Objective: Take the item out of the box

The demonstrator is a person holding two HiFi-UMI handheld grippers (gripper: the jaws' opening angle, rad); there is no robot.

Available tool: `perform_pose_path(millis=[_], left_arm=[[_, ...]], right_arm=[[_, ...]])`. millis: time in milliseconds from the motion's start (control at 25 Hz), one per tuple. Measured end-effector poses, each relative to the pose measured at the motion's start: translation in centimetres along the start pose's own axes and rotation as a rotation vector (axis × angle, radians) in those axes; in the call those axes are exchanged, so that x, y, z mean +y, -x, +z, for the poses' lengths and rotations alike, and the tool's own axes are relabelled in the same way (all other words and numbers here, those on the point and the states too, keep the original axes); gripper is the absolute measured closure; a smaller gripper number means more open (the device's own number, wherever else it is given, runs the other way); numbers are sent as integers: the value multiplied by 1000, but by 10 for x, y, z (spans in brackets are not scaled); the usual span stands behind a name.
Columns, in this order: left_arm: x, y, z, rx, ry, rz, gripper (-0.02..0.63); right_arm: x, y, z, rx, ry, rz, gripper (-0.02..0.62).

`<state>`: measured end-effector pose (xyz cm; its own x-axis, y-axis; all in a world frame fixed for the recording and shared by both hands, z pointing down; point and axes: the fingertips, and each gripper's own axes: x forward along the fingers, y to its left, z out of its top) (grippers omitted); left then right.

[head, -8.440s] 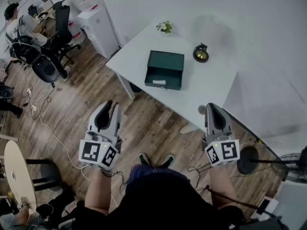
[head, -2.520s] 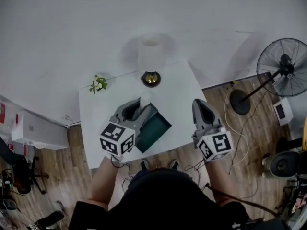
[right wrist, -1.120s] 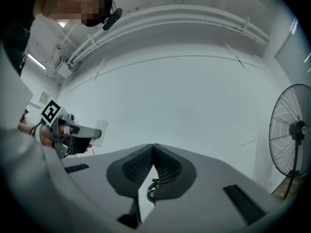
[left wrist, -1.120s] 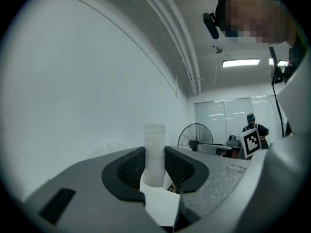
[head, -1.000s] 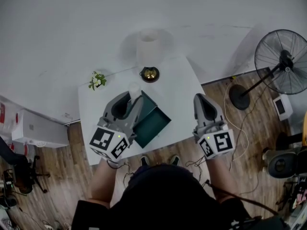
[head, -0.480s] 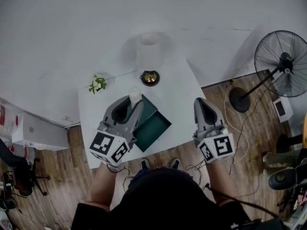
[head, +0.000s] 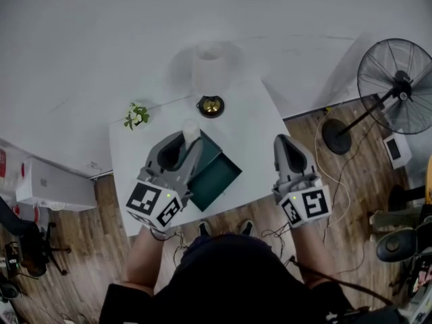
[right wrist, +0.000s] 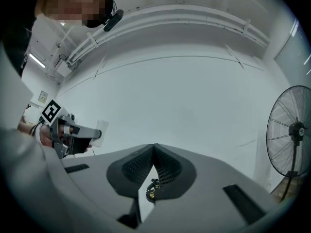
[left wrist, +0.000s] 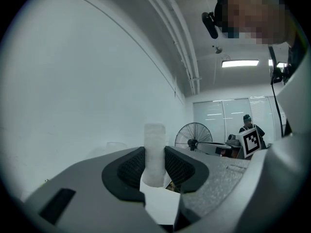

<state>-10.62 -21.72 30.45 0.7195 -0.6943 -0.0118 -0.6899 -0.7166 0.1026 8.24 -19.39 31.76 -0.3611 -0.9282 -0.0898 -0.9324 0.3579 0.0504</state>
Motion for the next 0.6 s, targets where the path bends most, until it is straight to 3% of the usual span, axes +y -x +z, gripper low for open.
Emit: perform_pose_path(millis=[600], left_arm=[[11, 6, -7, 17, 9, -34, 483]], right_arm=[[15, -3, -9, 30, -6, -16, 592]])
